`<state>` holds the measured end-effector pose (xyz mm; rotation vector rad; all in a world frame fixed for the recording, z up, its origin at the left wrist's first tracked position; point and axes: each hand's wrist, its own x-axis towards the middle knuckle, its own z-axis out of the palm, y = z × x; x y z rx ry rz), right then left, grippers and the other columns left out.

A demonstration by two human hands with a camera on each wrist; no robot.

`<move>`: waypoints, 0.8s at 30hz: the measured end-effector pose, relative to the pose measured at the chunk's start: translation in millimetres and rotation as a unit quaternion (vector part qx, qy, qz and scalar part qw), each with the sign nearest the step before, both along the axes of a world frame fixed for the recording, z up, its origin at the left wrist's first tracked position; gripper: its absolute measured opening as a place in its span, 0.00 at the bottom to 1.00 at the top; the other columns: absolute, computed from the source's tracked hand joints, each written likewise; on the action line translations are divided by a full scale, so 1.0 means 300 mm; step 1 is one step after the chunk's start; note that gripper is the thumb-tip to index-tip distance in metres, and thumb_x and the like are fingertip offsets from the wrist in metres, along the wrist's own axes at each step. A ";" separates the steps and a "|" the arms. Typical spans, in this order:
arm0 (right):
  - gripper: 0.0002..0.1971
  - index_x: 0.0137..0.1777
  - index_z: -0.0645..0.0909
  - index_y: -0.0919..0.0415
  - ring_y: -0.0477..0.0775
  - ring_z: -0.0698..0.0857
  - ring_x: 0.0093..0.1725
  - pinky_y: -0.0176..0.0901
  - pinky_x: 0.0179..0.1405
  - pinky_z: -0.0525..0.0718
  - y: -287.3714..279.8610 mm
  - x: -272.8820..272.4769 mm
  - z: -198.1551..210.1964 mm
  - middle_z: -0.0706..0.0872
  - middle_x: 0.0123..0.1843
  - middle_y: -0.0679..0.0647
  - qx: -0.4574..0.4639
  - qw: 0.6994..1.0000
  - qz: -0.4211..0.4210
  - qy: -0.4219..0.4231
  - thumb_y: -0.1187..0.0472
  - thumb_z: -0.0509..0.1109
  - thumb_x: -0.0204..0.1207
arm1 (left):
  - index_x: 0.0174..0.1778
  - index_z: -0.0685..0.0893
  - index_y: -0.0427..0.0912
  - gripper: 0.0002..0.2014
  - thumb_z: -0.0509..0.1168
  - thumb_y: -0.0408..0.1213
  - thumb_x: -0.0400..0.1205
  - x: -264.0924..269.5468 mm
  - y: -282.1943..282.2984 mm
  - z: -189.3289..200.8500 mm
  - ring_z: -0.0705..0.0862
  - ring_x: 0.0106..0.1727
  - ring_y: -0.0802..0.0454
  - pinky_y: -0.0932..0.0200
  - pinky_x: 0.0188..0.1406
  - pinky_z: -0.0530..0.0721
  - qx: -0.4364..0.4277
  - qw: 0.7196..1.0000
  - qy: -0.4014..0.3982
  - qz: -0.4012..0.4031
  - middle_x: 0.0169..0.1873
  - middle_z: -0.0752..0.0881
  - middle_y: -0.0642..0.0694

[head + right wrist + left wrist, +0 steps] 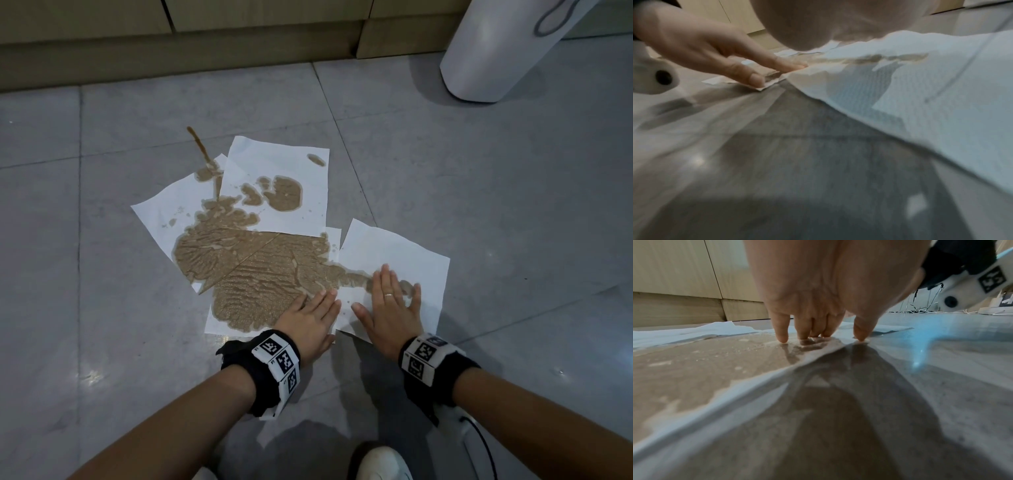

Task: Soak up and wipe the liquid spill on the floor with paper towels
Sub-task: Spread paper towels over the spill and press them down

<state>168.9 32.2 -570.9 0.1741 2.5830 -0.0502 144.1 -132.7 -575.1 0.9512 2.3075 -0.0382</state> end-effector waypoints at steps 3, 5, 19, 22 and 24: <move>0.63 0.78 0.63 0.71 0.62 0.64 0.80 0.69 0.75 0.39 -0.031 -0.057 0.010 0.65 0.80 0.68 0.038 0.999 0.018 0.000 0.33 0.06 0.62 | 0.82 0.41 0.41 0.32 0.46 0.48 0.88 0.001 -0.003 -0.002 0.41 0.83 0.49 0.47 0.82 0.43 0.000 1.000 0.002 -0.002 0.83 0.40 0.43; 0.51 0.65 0.80 0.73 0.65 0.81 0.68 0.72 0.71 0.54 -0.044 -0.075 0.001 0.82 0.66 0.69 0.010 0.999 0.029 0.023 0.37 0.23 0.79 | 0.82 0.41 0.40 0.32 0.46 0.48 0.88 -0.001 -0.002 -0.004 0.41 0.83 0.49 0.47 0.81 0.43 0.003 1.000 0.004 -0.003 0.83 0.41 0.43; 0.64 0.83 0.42 0.60 0.52 0.43 0.84 0.64 0.77 0.32 -0.094 -0.116 -0.022 0.42 0.85 0.55 -0.006 0.992 0.122 0.018 0.31 0.02 0.48 | 0.83 0.46 0.40 0.30 0.47 0.47 0.87 -0.007 -0.010 0.002 0.45 0.84 0.48 0.46 0.81 0.44 0.027 1.000 -0.001 -0.002 0.83 0.45 0.42; 0.60 0.83 0.43 0.60 0.51 0.44 0.84 0.65 0.76 0.30 -0.106 -0.141 -0.001 0.43 0.85 0.54 -0.014 0.991 0.134 0.015 0.30 0.07 0.53 | 0.82 0.48 0.39 0.29 0.47 0.46 0.88 -0.007 -0.010 0.009 0.45 0.84 0.47 0.47 0.81 0.43 0.035 0.999 0.001 0.005 0.83 0.48 0.41; 0.59 0.83 0.43 0.60 0.52 0.44 0.84 0.65 0.75 0.29 -0.115 -0.150 0.005 0.43 0.85 0.54 -0.013 0.990 0.140 0.016 0.31 0.07 0.54 | 0.82 0.49 0.39 0.29 0.47 0.46 0.88 -0.006 -0.008 0.009 0.46 0.83 0.46 0.47 0.81 0.43 0.039 0.999 0.006 0.009 0.83 0.51 0.41</move>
